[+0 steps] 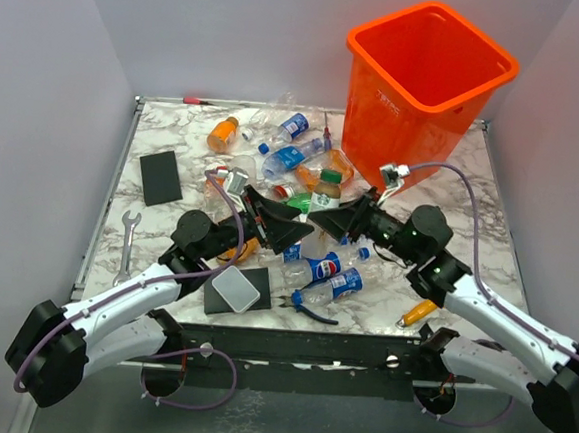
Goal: Put the plastic bottles in the bin
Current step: Place the plastic bottle in the trash bin.
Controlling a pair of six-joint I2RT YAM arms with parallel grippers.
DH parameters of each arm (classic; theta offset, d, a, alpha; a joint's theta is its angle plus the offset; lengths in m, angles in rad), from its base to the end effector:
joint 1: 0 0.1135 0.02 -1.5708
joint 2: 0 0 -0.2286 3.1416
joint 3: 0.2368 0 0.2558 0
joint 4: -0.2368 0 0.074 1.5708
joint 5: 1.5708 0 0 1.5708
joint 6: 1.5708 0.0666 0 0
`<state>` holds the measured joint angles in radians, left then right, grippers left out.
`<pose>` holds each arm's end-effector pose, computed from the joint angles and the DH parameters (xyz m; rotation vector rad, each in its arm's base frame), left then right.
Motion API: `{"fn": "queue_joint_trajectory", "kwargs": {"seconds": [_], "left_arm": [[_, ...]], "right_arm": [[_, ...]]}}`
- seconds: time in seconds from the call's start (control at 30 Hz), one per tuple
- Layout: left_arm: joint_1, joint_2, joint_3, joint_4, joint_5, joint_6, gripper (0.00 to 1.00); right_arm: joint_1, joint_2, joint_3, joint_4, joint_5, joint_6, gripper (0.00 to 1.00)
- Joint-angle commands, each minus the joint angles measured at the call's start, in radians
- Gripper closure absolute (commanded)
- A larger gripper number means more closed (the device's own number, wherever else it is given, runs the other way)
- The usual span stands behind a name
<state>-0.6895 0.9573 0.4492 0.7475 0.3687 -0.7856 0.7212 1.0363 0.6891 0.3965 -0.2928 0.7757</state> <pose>0.1908 -0.1884 0.2641 0.2782 1.4859 -1.4625 0.2092 0.2095 0.2888 -0.2146 1.6880 1.3838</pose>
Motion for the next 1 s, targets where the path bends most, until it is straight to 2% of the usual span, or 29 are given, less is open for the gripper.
{"fn": "queue_joint_trajectory", "kwargs": {"seconds": [0.0,0.13,0.3,0.47,0.6,0.77,0.97], "left_arm": [[-0.005,-0.001,0.072,-0.033,0.066,0.005,0.01],[-0.004,-0.002,0.116,-0.026,0.057,0.003,0.01],[-0.004,0.058,0.203,-0.018,0.08,-0.009,0.01],[-0.005,0.126,0.231,-0.01,0.171,-0.015,0.01],[-0.015,0.096,0.15,0.022,0.225,0.012,0.01],[-0.054,0.03,0.064,0.035,0.256,0.082,0.01],[-0.089,0.075,0.107,0.035,0.274,0.123,0.01]], "right_arm": [[0.009,-0.165,-0.039,-0.137,0.012,-0.241,0.58],[0.008,-0.253,-0.048,-0.234,-0.024,-0.358,0.6],[0.009,-0.315,-0.082,-0.268,-0.048,-0.39,0.62],[0.008,-0.354,-0.101,-0.212,0.058,-0.313,0.62],[0.009,-0.377,-0.095,-0.148,0.145,-0.206,0.62],[0.008,-0.333,-0.036,-0.093,0.099,-0.14,0.62],[0.009,-0.261,-0.003,0.01,0.002,-0.087,0.61]]}}
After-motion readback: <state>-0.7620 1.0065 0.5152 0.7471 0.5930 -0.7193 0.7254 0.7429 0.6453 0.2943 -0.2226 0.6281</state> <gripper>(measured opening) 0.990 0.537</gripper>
